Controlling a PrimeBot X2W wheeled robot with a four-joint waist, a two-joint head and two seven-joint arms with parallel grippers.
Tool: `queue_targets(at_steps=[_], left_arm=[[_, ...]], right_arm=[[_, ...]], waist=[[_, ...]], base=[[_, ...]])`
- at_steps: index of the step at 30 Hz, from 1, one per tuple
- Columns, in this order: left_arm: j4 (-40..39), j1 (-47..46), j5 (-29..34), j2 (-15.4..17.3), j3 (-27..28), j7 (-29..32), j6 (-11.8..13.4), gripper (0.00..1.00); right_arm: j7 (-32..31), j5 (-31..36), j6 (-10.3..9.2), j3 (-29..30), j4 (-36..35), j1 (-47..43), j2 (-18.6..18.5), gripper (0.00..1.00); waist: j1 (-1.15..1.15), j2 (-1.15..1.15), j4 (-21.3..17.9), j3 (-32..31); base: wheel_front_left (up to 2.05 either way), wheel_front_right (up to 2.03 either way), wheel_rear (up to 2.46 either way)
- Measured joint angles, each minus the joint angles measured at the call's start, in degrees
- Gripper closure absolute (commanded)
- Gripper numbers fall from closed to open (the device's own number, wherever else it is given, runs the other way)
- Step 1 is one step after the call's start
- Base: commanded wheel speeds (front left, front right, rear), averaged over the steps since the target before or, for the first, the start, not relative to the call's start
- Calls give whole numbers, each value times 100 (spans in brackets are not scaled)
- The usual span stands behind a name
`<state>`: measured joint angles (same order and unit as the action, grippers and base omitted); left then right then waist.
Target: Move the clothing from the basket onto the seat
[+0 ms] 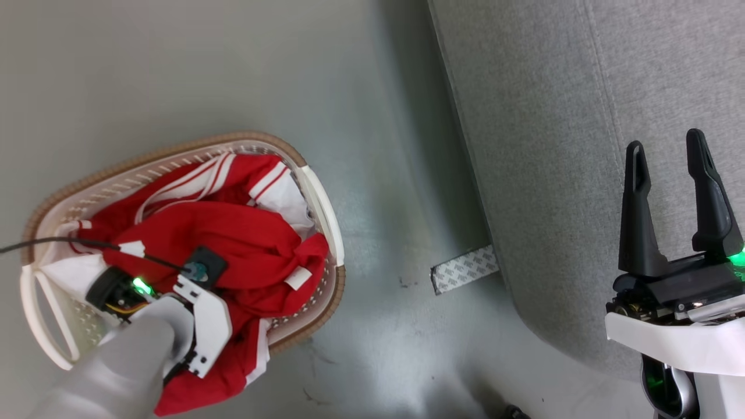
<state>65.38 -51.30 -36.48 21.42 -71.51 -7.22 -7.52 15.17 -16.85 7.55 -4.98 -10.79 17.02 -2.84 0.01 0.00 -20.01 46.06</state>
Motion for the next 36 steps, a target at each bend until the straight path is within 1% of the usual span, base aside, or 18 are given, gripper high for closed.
queue_targets(at_steps=[4, 6, 12, 15, 18, 22, 27, 31, 36], left_arm=[[21, 87, -165, -113, -57, -163, 0, 100], [40, 158, -343, -200, -62, -346, 0, 100], [-112, 493, -861, -626, 96, -710, 0, 100], [-269, 577, -1062, -777, 233, -768, 0, 100], [-619, 614, -1087, -795, 555, -780, 0, 100], [-1187, 852, -861, -775, 1132, -786, 0, 100], [-1911, 1229, -337, -790, 1826, -786, 0, 100], [-2484, 1486, 67, -834, 2297, -786, 0, 100], [-3151, 1689, 419, -915, 2878, -786, 0, 100]], right_arm=[[0, 60, 0, -22, 73, 1, 1, 0], [0, 108, 0, -32, 142, 1, 2, 0], [0, 334, 0, 20, 396, -103, 5, 0], [0, 412, 0, 74, 521, -225, 7, 0], [0, 467, 0, 126, 625, -315, 5, 0], [0, 489, 0, 137, 792, -417, 7, 0], [0, 490, 0, 120, 978, -626, 7, 0], [0, 442, 0, 64, 1103, -806, 7, 0], [0, 343, 0, -10, 1255, -922, 5, 0]], waist=[[0, 0, 53, -201], [0, 0, 92, -357], [0, 0, 294, -1007], [-1, 0, 460, -1382], [-1, 0, 671, -1739], [-1, 0, 983, -2193], [-1, 0, 1345, -2760], [-1, 0, 1605, -3183], [-2, 0, 1869, -3629]], base=[[0, 0, 0], [0, 0, 0], [0, 0, 0], [0, 0, 0], [0, 0, 0], [0, 0, 0], [0, 0, 0], [0, 0, 0], [0, 0, 0]])
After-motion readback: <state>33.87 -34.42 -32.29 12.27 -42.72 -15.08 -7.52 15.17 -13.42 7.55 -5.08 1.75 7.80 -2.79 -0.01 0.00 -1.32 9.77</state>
